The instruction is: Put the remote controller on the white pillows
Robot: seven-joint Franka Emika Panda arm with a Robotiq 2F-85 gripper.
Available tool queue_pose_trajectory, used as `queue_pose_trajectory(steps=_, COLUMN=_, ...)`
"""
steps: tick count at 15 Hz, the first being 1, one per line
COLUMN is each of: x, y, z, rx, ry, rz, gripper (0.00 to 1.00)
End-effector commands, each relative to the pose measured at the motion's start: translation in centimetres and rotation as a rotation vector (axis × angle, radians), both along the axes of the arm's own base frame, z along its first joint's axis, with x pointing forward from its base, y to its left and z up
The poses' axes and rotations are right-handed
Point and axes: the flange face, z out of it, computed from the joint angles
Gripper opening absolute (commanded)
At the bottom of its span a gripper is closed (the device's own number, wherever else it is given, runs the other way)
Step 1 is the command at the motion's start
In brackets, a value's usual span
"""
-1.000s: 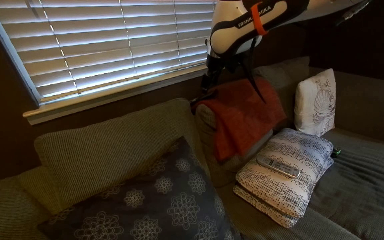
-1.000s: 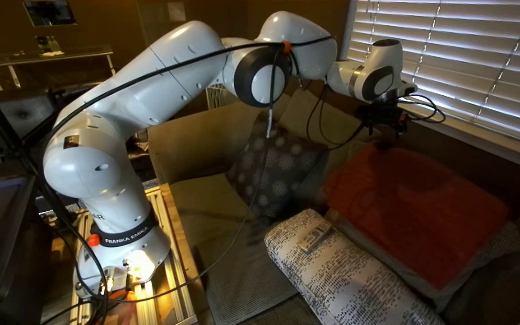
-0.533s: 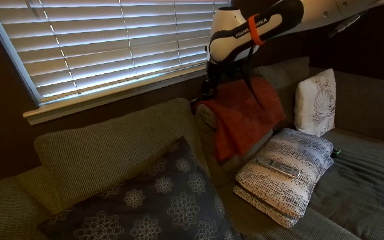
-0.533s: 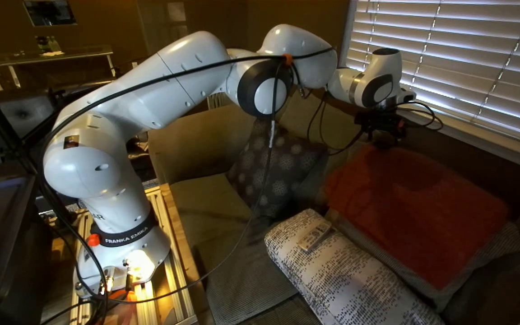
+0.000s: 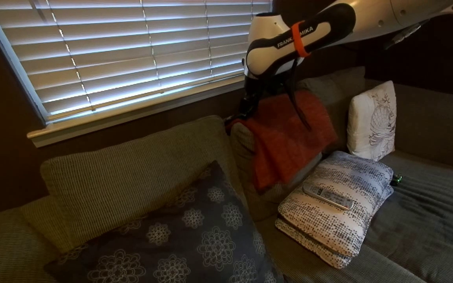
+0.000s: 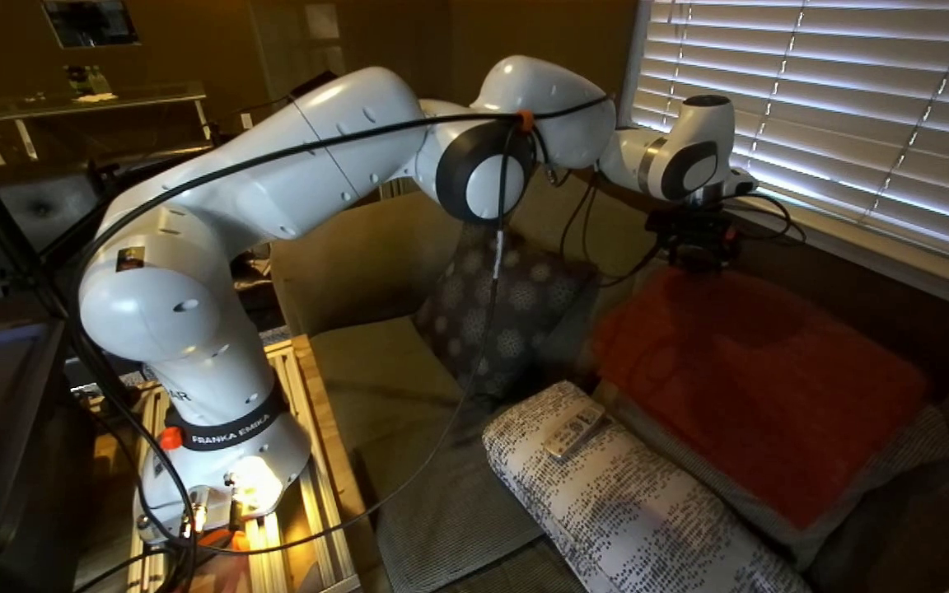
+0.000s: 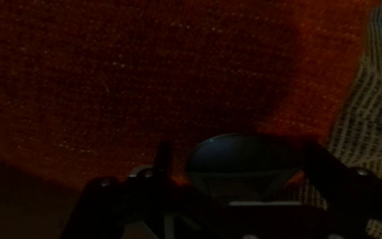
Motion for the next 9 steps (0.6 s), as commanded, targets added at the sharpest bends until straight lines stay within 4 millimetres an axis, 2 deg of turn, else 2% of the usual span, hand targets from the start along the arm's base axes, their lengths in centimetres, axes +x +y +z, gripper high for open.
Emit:
queue_pose_trajectory(steps=1, x=0.28, y=0.04, z=-0.34, rx=0.002, ry=0.018, rz=0.005, gripper=1.0)
queue_pose_trajectory(steps=9, x=0.81, y=0.67, z=0.5, rx=0.04, ry=-0.033, rz=0.009, gripper=1.0)
